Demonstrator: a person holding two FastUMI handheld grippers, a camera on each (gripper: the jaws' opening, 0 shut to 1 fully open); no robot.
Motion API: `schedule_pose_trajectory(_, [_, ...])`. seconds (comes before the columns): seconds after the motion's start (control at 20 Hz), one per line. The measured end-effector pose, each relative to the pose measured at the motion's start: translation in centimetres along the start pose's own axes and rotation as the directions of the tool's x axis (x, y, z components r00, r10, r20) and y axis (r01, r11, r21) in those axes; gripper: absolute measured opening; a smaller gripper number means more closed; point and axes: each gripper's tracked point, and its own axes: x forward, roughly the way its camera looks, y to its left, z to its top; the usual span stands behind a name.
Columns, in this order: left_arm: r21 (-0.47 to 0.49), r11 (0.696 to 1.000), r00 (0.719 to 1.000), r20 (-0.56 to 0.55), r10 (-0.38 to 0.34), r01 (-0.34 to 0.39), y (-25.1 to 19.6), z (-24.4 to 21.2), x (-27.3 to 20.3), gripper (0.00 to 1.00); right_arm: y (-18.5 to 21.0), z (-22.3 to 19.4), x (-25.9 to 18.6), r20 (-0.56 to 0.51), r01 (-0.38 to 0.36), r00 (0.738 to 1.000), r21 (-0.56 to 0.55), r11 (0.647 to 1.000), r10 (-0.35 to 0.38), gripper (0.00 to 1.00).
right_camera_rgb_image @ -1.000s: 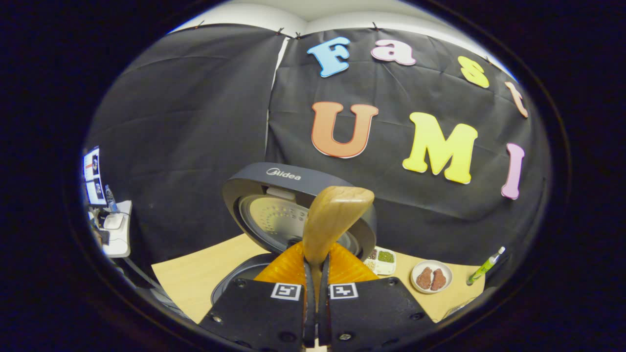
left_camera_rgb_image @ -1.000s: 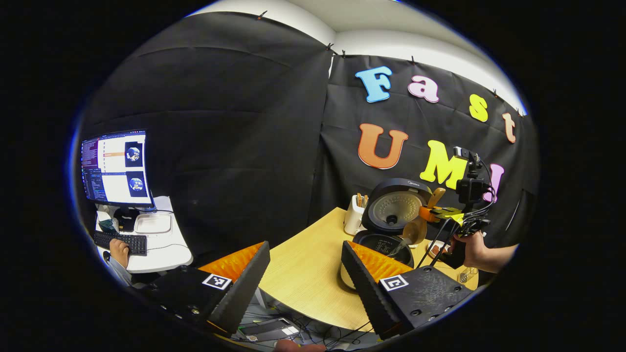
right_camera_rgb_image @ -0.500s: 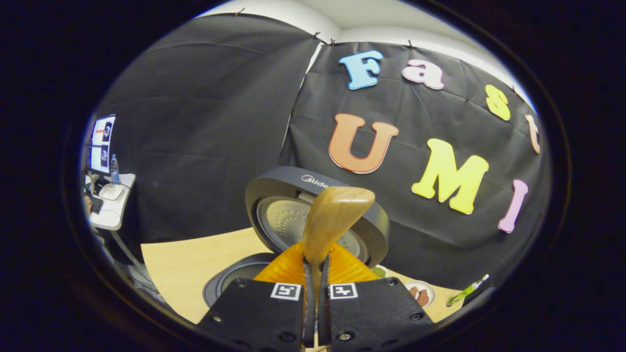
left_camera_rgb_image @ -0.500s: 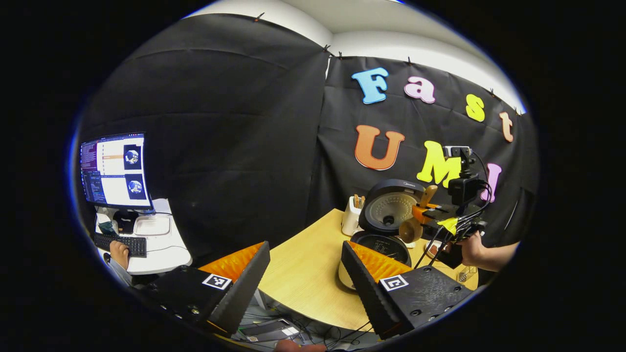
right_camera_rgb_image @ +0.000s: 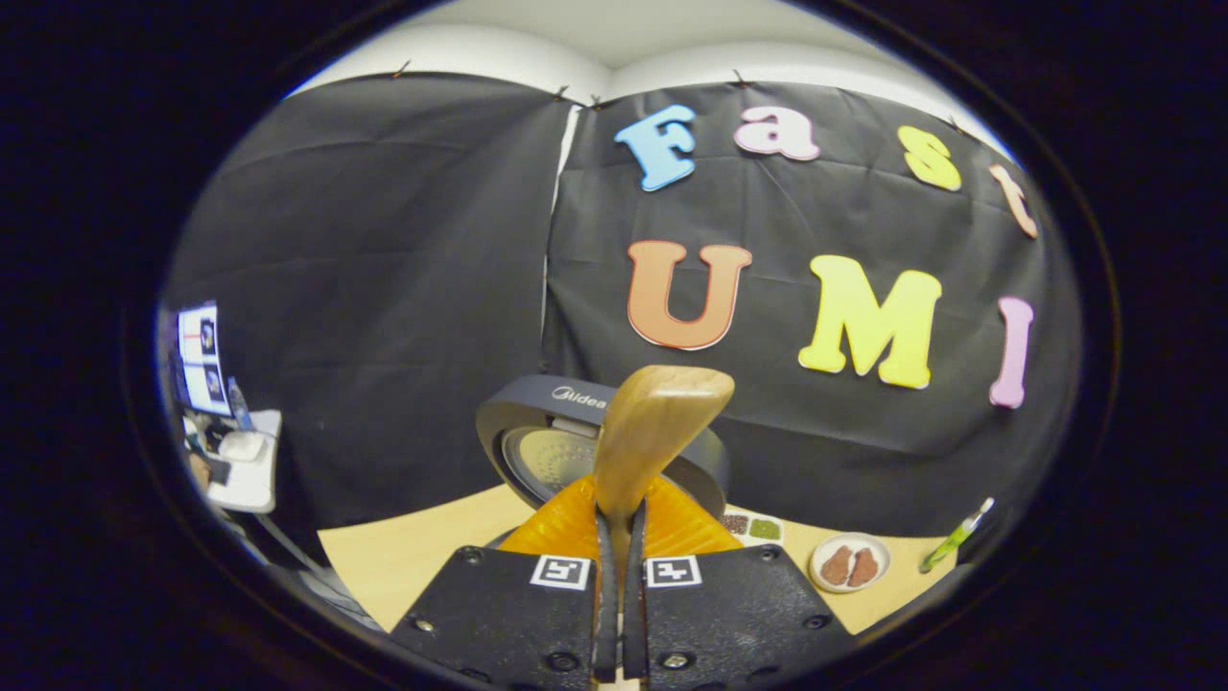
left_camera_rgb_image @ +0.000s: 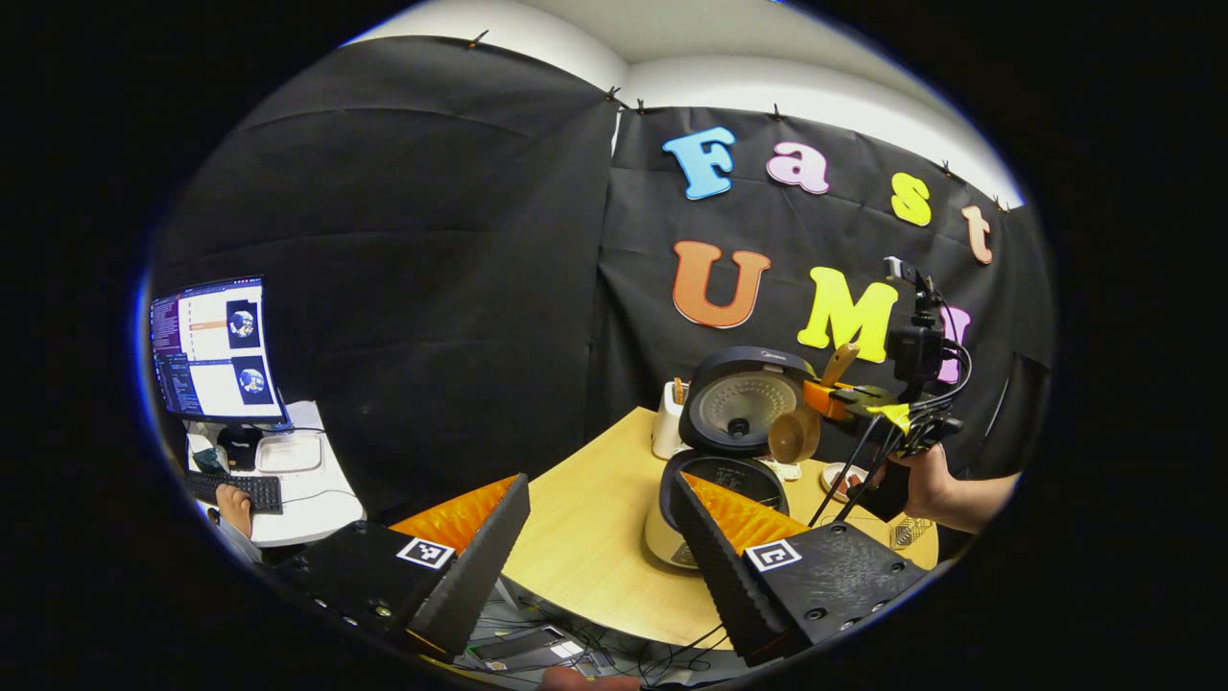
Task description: Close the left gripper, press the button to open the rice cooker; take a wooden spoon from the chopstick holder with the right hand, scoop a spoonful of rice and pour it into the rice cooker, then put the wooden spoon back into the chopstick holder.
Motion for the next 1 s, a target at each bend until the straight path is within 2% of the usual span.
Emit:
schedule_pose_trajectory(0.1, [0.022, 0.999, 1.0, 0.001, -0.023, 0.023, -1.7, 0.2, 0.1, 0.95, -1.0, 0.4, -1.4, -0.002, -0.019, 1.0, 0.162, 0.987, 0.02, 0.08])
schedule_pose_trajectory(0.2, [0.049, 0.997, 0.999, 0.0, -0.054, 0.054, -3.6, 0.5, 0.3, 0.95, -3.0, 0.9, -2.9, -0.003, -0.025, 1.0, 0.312, 0.95, 0.028, 0.08])
schedule_pose_trajectory(0.35, [0.084, 0.989, 0.993, 0.002, -0.122, 0.121, -7.6, 1.0, 0.5, 0.95, -8.1, 1.5, -5.5, 0.003, 0.018, 1.0, 0.439, 0.899, -0.022, 0.08])
schedule_pose_trajectory(0.65, [0.128, 0.953, 0.961, -0.024, -0.275, 0.276, -16.5, 0.6, 1.7, 0.95, -20.8, -1.0, -12.3, -0.021, 0.181, 0.979, 0.552, 0.814, -0.203, 0.08])
schedule_pose_trajectory(0.8, [0.15, 0.927, 0.938, -0.034, -0.344, 0.345, -20.8, -0.1, 2.7, 0.95, -27.6, -2.9, -16.8, -0.049, 0.289, 0.947, 0.556, 0.779, -0.317, 0.08])
schedule_pose_trajectory(1.0, [0.151, 0.902, 0.915, -0.049, -0.401, 0.404, -25.1, -0.6, 3.6, 0.95, -36.7, -5.6, -22.6, -0.098, 0.44, 0.883, 0.517, 0.734, -0.459, 0.08])
